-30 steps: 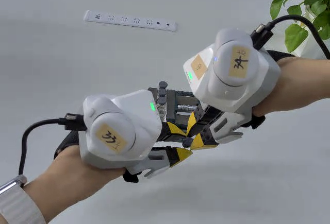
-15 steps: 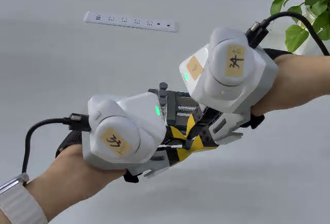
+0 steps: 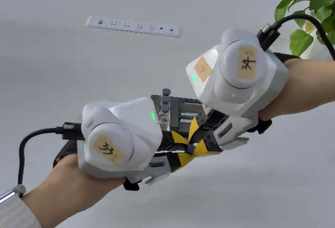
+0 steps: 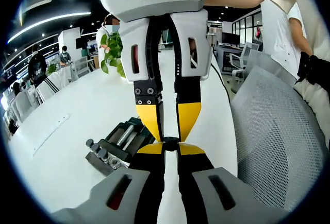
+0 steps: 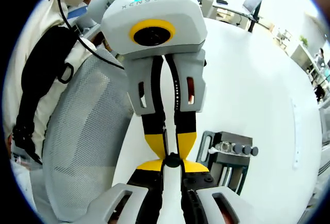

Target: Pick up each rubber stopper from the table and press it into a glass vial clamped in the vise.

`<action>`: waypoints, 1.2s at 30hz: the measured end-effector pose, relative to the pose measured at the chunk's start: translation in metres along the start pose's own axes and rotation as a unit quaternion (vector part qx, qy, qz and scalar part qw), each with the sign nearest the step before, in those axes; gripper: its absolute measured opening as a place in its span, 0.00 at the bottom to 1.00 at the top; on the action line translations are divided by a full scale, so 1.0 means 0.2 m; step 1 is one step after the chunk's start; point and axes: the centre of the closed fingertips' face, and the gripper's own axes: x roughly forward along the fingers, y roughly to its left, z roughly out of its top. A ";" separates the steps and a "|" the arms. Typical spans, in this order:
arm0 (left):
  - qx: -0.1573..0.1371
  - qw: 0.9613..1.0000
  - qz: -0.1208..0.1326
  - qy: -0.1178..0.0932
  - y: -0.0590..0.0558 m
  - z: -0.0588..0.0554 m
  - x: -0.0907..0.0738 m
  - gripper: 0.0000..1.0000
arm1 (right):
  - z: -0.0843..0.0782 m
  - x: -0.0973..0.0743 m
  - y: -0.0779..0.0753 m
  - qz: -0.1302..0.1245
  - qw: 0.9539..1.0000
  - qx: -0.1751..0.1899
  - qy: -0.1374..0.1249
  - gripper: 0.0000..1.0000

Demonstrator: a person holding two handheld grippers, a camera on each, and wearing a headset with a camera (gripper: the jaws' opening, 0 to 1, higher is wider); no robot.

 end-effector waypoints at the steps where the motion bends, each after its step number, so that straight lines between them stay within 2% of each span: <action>1: -0.005 1.000 0.003 -0.003 0.00 0.00 0.00 0.05 | 0.00 -0.01 -0.01 -0.003 1.000 -0.002 -0.002 0.07; 3: -0.016 1.000 0.007 -0.013 0.02 0.00 -0.01 0.05 | 0.00 -0.02 -0.03 -0.010 1.000 -0.002 -0.005 0.09; 5: -0.019 1.000 0.010 -0.013 0.04 -0.03 -0.02 0.05 | -0.01 -0.04 -0.05 -0.025 1.000 -0.014 0.001 0.13; 6: -0.018 1.000 0.012 -0.014 0.04 -0.04 -0.02 0.05 | -0.01 -0.04 -0.05 -0.023 1.000 -0.011 0.000 0.13; 10: -0.032 0.999 0.021 -0.027 0.04 -0.02 -0.03 0.05 | -0.02 -0.08 -0.05 -0.021 1.000 0.003 -0.014 0.12; 15: -0.054 0.997 0.035 -0.048 0.06 -0.01 -0.05 0.05 | 0.01 -0.10 -0.05 -0.031 0.998 0.025 -0.040 0.11; 19: -0.060 0.996 0.038 -0.060 0.07 0.01 -0.06 0.04 | 0.03 -0.11 -0.04 -0.034 0.998 0.021 -0.052 0.11; 25: -0.056 0.995 0.032 -0.079 0.03 0.07 -0.06 0.04 | 0.06 -0.11 0.00 -0.024 0.998 0.000 -0.065 0.15; 32: -0.052 0.994 0.019 -0.092 -0.01 0.12 -0.07 0.04 | 0.07 -0.12 0.01 -0.025 0.997 -0.022 -0.064 0.11; 36: -0.051 0.994 0.014 -0.095 -0.02 0.13 -0.07 0.04 | 0.07 -0.13 0.01 -0.025 0.997 -0.019 -0.066 0.09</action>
